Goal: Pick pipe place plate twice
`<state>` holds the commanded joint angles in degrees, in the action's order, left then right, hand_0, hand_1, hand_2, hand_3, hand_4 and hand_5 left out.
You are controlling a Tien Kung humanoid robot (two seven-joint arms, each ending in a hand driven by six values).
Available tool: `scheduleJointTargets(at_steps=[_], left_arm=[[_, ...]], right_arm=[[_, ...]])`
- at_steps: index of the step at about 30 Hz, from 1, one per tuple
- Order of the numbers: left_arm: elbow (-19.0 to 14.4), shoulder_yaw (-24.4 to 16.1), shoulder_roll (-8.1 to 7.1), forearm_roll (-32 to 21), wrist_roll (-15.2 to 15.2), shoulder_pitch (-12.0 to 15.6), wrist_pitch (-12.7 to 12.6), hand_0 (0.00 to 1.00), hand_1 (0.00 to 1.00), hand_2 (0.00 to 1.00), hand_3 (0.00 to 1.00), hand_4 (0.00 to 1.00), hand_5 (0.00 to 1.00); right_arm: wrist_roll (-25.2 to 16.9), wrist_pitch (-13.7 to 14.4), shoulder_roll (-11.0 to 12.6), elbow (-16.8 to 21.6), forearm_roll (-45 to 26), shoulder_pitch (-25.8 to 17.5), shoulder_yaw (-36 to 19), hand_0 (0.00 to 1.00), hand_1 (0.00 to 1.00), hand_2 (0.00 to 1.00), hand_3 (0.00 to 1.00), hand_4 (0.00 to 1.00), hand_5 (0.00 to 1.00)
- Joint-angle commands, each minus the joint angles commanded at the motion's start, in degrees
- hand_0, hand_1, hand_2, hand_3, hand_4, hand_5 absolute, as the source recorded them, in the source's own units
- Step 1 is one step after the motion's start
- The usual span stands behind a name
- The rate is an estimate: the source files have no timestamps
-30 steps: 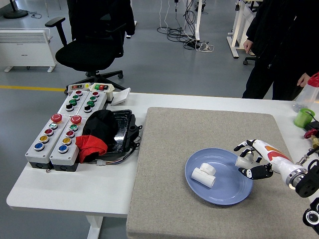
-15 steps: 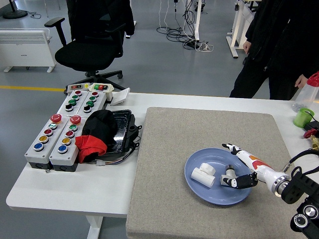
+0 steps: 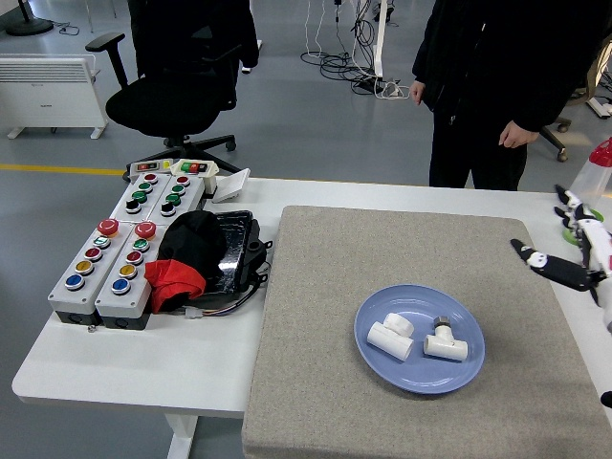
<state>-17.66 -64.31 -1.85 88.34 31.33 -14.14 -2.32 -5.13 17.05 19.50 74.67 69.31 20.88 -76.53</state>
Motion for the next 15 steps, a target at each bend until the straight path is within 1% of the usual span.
scheduleJointTargets(at_steps=[2,3,5,7,8,9,12,14,15], left_arm=[[0.0,0.0,0.0,0.0,0.0,-0.1,-0.1,0.654,0.633,0.636,0.553,0.397,0.998],[0.0,0.0,0.01,0.0,0.0,-0.2,-0.1,0.654,0.634,0.636,0.554,0.395,0.998],[0.1,-0.1,0.02,0.1,-0.1,-0.4,0.0,0.654,0.634,0.636,0.554,0.395,0.998],[0.1,-0.2,0.04,0.4,-0.1,-0.5,0.0,0.654,0.634,0.636,0.554,0.395,0.998],[0.1,-0.3,0.05,0.4,-0.1,-0.5,0.1,0.654,0.634,0.636,0.554,0.395,0.998],[0.1,-0.4,0.05,0.5,-0.1,-0.5,0.1,0.654,0.633,0.637,0.552,0.395,0.998],[0.2,-0.5,0.04,0.6,-0.1,-0.5,0.1,0.654,0.633,0.637,0.552,0.395,0.998],[0.2,-0.5,0.02,0.6,-0.2,-0.6,0.0,0.654,0.633,0.637,0.552,0.395,0.998],[0.2,-0.5,0.01,0.6,-0.2,-0.7,0.0,0.653,0.634,0.636,0.553,0.394,0.998]], right_arm=[[-0.3,-1.0,0.1,0.1,-4.8,-0.9,-4.7,0.914,0.885,0.998,0.956,0.562,0.387],[0.1,-1.5,0.2,0.1,-7.4,-1.5,-7.1,0.873,0.836,0.937,0.881,0.544,0.479],[1.0,-2.4,0.3,0.0,-11.9,-2.4,-11.5,0.873,0.836,0.937,0.881,0.544,0.479],[3.2,-3.5,0.4,-0.1,-17.1,-3.6,-16.4,0.873,0.836,0.937,0.881,0.544,0.479],[3.8,-3.8,0.5,-0.1,-19.4,-3.9,-17.8,0.873,0.836,0.937,0.881,0.544,0.479],[4.6,-3.6,0.5,0.1,-21.6,-4.5,-19.2,0.836,0.792,0.863,0.84,0.531,0.525],[6.1,-3.0,0.6,0.7,-28.5,-5.9,-21.0,0.836,0.792,0.863,0.84,0.531,0.525],[6.8,-3.2,0.5,0.7,-33.4,-6.9,-21.5,0.836,0.792,0.863,0.84,0.531,0.525],[7.0,-3.3,0.4,0.6,-35.6,-7.2,-21.6,0.824,0.772,0.823,0.813,0.509,0.608]])
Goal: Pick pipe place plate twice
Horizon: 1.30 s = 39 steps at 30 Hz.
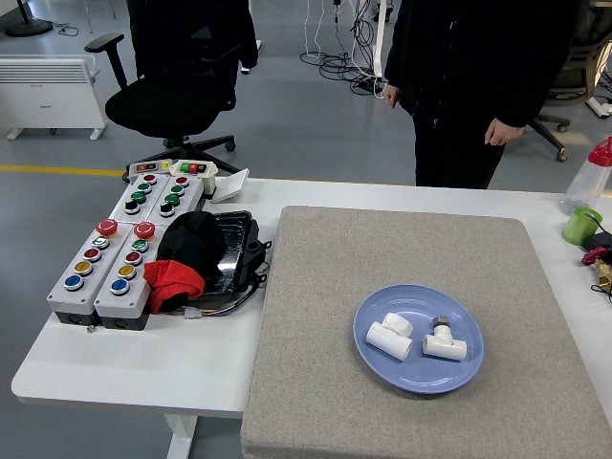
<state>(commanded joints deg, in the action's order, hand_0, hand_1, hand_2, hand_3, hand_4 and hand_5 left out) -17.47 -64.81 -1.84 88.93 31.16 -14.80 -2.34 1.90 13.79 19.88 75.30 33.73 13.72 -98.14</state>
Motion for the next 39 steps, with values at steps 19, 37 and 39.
scheduleJointTargets(at_steps=[19,37,39], left_arm=[[-0.1,-0.3,0.31,0.6,0.2,0.6,0.2,0.653,0.635,0.637,0.553,0.393,0.998],[-0.2,-0.7,0.51,1.3,0.3,1.3,0.4,0.653,0.635,0.636,0.552,0.393,0.998],[-0.2,-0.6,0.48,1.1,0.2,1.2,0.3,0.653,0.635,0.636,0.552,0.393,0.998]], right_arm=[[-0.3,0.4,-1.0,-0.2,-11.7,-1.3,0.2,0.817,0.771,0.827,0.81,0.488,0.666],[-0.1,1.0,-1.2,-0.5,-11.9,-2.1,0.6,0.811,0.768,0.825,0.807,0.472,0.715],[-0.1,1.1,-1.2,-0.4,-11.9,-2.1,0.6,0.811,0.768,0.825,0.807,0.472,0.715]])
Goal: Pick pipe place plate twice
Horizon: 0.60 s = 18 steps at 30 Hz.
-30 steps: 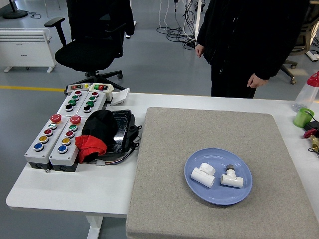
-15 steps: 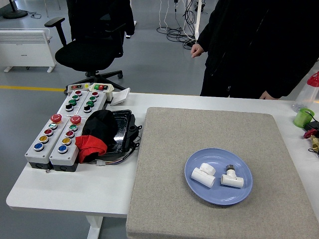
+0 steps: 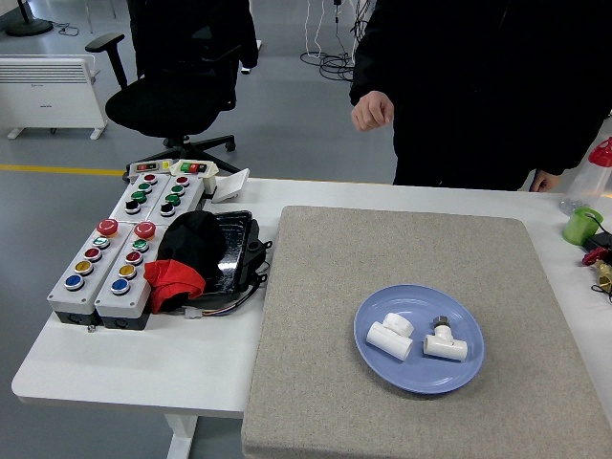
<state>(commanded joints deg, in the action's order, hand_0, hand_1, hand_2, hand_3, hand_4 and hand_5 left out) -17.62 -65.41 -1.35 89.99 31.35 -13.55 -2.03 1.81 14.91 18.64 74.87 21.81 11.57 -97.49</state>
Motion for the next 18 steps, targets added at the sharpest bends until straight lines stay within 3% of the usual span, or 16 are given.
scheduleJointTargets(at_steps=[18], left_arm=[[0.2,0.4,-0.07,-0.6,-0.5,-0.8,-0.2,0.653,0.636,0.637,0.552,0.395,0.998]], right_arm=[[0.0,0.7,-1.3,-0.2,-0.7,-0.7,-1.0,0.811,0.766,0.824,0.797,0.461,0.751]])
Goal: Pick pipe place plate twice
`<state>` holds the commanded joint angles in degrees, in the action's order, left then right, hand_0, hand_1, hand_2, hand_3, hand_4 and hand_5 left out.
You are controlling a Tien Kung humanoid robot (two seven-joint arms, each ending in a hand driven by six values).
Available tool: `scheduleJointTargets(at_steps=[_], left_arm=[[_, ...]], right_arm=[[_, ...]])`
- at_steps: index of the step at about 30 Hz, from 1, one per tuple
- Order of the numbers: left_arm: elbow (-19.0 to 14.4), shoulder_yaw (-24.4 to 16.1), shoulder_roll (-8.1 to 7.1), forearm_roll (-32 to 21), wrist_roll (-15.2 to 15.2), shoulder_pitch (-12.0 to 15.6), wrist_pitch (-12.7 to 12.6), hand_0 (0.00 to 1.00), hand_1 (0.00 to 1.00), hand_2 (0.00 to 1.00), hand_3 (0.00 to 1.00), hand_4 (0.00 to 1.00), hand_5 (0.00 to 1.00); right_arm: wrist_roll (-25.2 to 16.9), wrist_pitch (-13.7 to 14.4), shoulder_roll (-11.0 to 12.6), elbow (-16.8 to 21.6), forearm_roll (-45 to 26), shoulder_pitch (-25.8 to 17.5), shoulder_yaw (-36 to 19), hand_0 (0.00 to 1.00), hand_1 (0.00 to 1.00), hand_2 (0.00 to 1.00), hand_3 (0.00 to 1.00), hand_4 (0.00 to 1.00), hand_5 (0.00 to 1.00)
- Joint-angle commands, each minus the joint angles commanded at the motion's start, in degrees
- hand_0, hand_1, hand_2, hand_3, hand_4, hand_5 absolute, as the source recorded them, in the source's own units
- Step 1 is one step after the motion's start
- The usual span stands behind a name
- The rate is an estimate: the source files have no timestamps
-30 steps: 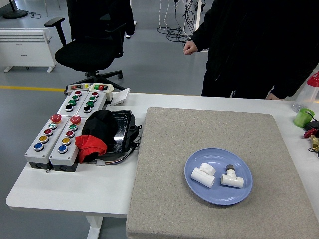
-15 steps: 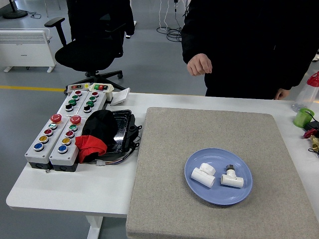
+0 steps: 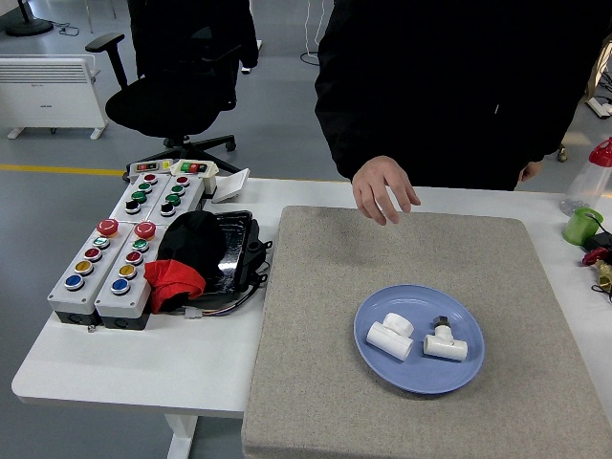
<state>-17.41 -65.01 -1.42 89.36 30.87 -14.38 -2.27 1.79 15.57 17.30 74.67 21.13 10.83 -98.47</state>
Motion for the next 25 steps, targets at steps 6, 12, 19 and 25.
scheduleJointTargets(at_steps=[6,12,19,25], left_arm=[[0.0,0.1,-0.03,-0.2,0.1,0.0,0.0,0.653,0.636,0.637,0.553,0.396,0.998],[-0.1,0.2,-0.07,-0.2,0.1,-0.1,0.1,0.653,0.636,0.637,0.556,0.394,0.998],[-0.1,0.0,-0.14,0.3,0.2,-0.1,0.2,0.654,0.636,0.637,0.552,0.395,0.998],[-0.1,0.0,-0.25,0.3,0.2,-0.2,0.3,0.653,0.635,0.637,0.553,0.394,0.998]], right_arm=[[0.0,0.2,-0.1,0.0,-0.2,0.0,-0.2,0.808,0.764,0.819,0.792,0.457,0.78],[0.0,0.4,-0.1,0.2,-0.3,0.1,-0.3,0.806,0.763,0.818,0.79,0.454,0.788],[0.1,0.8,-0.4,0.1,-0.4,0.0,-0.7,0.803,0.76,0.818,0.787,0.448,0.807],[0.0,1.1,-0.3,0.3,-0.4,0.1,-1.3,0.802,0.759,0.815,0.784,0.447,0.816]])
